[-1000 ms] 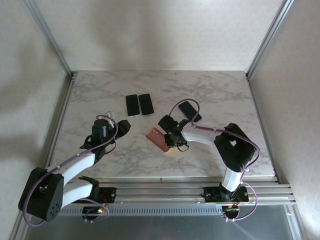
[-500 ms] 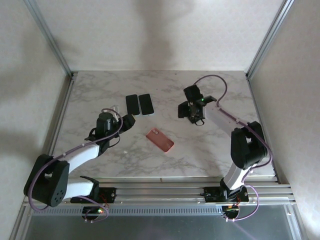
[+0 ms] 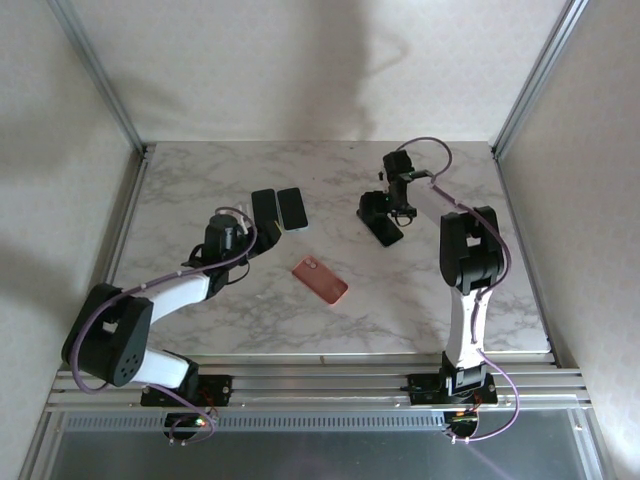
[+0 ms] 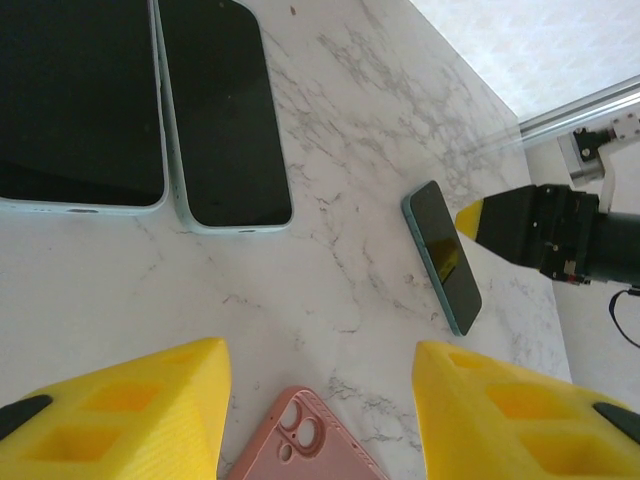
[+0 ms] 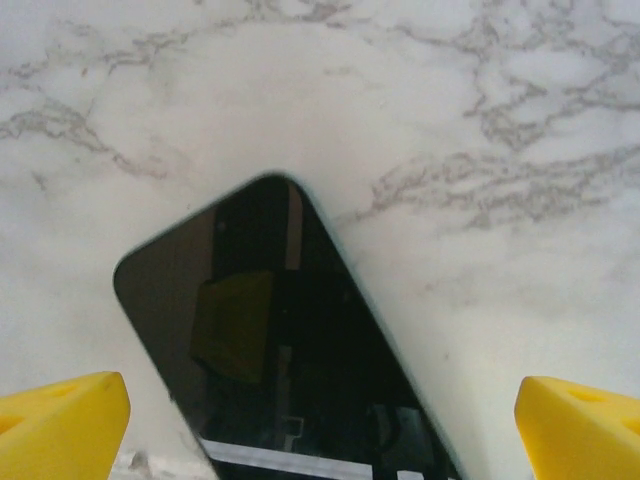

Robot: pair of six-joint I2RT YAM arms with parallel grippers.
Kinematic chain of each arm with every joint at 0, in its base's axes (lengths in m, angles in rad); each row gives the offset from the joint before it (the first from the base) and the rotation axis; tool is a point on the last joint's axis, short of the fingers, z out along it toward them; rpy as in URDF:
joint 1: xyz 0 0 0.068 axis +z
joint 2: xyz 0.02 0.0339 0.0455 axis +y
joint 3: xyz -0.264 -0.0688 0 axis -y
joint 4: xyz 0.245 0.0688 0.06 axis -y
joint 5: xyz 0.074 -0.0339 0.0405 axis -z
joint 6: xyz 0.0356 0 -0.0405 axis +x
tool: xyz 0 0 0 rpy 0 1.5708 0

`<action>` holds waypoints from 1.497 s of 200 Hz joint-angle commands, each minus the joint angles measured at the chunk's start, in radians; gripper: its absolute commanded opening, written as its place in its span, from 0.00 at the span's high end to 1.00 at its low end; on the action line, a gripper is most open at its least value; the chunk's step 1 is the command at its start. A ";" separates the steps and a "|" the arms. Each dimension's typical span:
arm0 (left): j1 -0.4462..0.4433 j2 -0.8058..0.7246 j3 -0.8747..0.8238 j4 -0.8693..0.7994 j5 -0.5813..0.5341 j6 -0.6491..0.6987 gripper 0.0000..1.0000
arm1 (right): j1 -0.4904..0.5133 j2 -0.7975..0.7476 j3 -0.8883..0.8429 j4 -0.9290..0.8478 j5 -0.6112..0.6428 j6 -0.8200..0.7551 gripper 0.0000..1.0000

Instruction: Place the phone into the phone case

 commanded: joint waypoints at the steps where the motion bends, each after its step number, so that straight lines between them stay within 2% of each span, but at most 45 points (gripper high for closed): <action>1: -0.007 0.022 0.032 0.019 0.025 0.010 0.49 | 0.002 0.049 0.058 -0.024 -0.076 -0.055 0.01; 52: -0.006 0.037 0.006 0.061 0.024 -0.010 0.50 | 0.005 0.044 -0.015 0.011 -0.113 -0.031 0.01; 94: -0.006 0.031 0.002 0.056 0.026 -0.004 0.50 | 0.015 0.026 -0.047 -0.010 -0.095 -0.008 0.01; 171: -0.005 0.007 -0.028 0.070 0.021 -0.012 0.50 | 0.091 -0.005 -0.083 -0.077 0.036 0.014 0.01; 227: -0.005 -0.003 -0.039 0.072 0.020 -0.012 0.50 | 0.147 0.006 -0.068 -0.142 0.158 0.017 0.07; 250: -0.005 -0.002 -0.043 0.074 0.020 -0.014 0.50 | 0.150 0.018 -0.052 -0.166 0.172 0.013 0.11; 299: -0.005 0.015 -0.022 0.063 0.020 0.004 0.50 | 0.158 0.004 -0.071 -0.177 0.179 -0.003 0.09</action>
